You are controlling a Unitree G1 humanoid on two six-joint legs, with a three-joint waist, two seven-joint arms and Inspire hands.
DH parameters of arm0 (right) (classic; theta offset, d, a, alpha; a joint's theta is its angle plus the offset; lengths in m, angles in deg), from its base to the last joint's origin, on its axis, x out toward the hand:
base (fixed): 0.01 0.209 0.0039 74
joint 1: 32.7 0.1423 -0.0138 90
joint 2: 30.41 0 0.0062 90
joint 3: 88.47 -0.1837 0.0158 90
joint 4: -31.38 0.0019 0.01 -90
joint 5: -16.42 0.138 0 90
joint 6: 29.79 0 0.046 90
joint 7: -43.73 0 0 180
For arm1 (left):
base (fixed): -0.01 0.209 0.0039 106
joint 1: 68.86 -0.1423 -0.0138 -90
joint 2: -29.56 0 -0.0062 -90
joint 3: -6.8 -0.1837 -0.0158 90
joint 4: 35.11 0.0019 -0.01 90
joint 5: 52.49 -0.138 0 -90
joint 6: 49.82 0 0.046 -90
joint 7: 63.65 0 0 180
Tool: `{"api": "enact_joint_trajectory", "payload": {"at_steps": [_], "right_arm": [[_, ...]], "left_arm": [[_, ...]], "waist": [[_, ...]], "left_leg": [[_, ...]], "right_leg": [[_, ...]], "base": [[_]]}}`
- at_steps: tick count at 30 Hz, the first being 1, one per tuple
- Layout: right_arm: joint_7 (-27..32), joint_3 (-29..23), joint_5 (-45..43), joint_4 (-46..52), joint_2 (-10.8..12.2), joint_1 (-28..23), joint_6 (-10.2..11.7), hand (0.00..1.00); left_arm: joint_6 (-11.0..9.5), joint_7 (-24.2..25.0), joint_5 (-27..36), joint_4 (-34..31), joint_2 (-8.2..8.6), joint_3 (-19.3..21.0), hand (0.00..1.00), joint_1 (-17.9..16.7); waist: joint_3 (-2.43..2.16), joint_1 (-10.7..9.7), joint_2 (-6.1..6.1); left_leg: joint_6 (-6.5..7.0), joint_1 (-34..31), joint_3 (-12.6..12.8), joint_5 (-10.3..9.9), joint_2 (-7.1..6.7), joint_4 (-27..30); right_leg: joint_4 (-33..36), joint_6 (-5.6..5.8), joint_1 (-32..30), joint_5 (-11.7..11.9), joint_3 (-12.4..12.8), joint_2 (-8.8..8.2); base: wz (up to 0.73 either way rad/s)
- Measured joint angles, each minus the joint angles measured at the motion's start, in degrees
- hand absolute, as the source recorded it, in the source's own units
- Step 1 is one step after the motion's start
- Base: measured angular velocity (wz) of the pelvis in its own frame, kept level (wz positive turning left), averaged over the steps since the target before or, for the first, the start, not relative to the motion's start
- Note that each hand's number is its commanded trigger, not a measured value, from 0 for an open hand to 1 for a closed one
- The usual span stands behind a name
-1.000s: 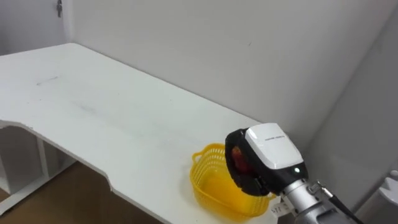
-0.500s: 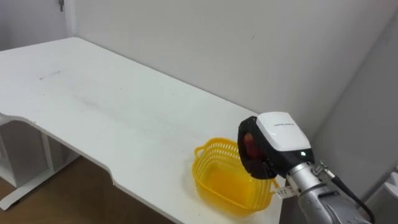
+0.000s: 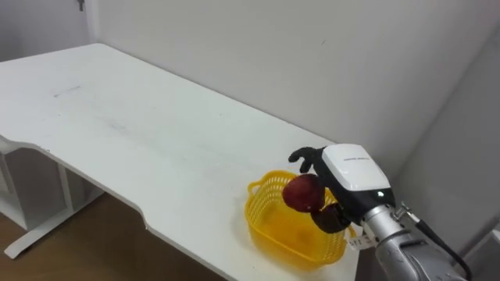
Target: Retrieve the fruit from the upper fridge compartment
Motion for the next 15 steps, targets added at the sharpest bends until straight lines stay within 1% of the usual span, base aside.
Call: {"api": "enact_joint_trajectory", "payload": {"at_steps": [8,15], "right_arm": [[0.0,0.0,0.3,-0.8,0.0,0.0,-0.1,0.00],[0.0,0.0,1.6,-1.8,0.0,0.0,-0.8,0.00]], "left_arm": [[0.0,0.0,0.0,0.0,0.11,0.0,0.00,0.0],[0.8,-0.1,0.0,-0.1,0.10,0.0,0.00,0.0]], "waist": [[0.04,0.0,0.06],[0.04,0.1,0.05]], "left_leg": [[-0.02,0.0,0.0,0.0,-0.01,0.0],[-0.04,0.0,0.0,0.0,0.00,0.0]], "right_leg": [[0.0,0.00,0.0,0.0,-0.1,0.00],[0.0,0.00,0.0,0.0,0.0,0.00]], "base": [[0.00],[0.00]]}}
